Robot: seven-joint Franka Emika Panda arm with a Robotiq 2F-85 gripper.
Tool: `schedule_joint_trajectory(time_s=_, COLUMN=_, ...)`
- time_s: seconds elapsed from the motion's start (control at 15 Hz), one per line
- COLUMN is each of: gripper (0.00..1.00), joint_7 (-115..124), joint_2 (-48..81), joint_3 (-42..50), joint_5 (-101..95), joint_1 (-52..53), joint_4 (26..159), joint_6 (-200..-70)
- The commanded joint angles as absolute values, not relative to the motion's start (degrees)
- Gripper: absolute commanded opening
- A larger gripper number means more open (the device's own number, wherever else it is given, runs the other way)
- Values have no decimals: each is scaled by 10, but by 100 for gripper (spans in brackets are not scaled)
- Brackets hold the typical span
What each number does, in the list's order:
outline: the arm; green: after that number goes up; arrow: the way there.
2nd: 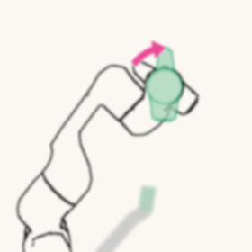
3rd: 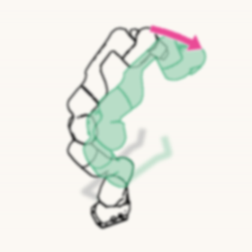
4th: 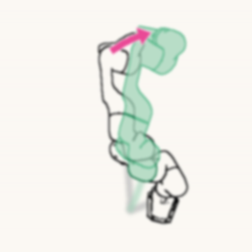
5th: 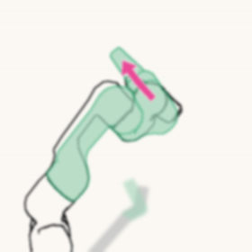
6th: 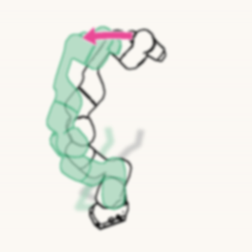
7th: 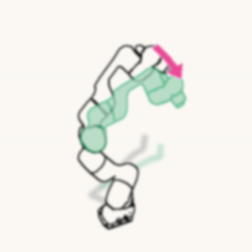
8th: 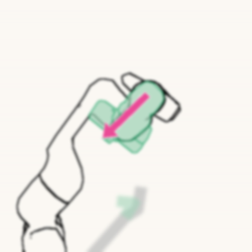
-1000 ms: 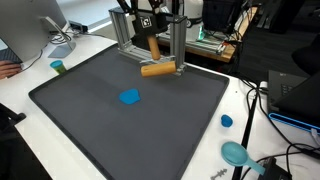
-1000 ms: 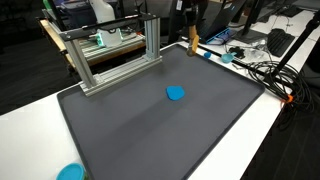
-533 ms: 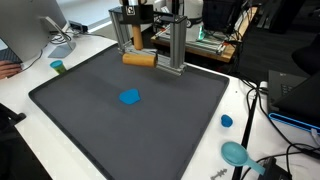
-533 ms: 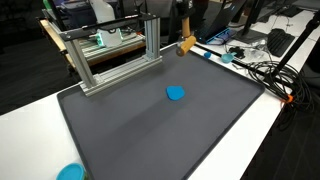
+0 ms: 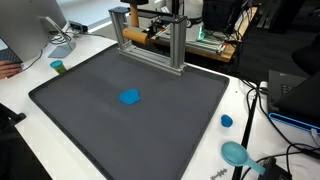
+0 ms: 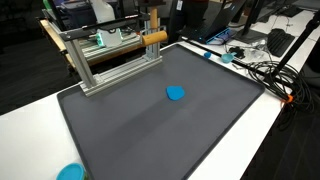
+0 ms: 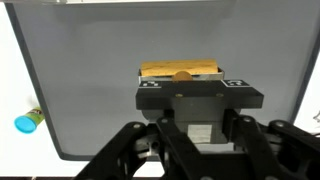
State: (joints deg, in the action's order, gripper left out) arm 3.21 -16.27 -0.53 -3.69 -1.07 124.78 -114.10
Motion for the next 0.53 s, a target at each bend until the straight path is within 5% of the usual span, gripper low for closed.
schedule_joint_trajectory(time_s=0.0, gripper=22, joint_7=31, joint_2=-160, joint_3=-7, joint_5=-48, joint_1=-10, joint_4=1246, joint_6=-1127)
schedule_joint_trajectory(time_s=0.47, gripper=22, joint_7=30, joint_2=-207, joint_3=-13, joint_5=-52, joint_1=-6, joint_4=1301, joint_6=-1098)
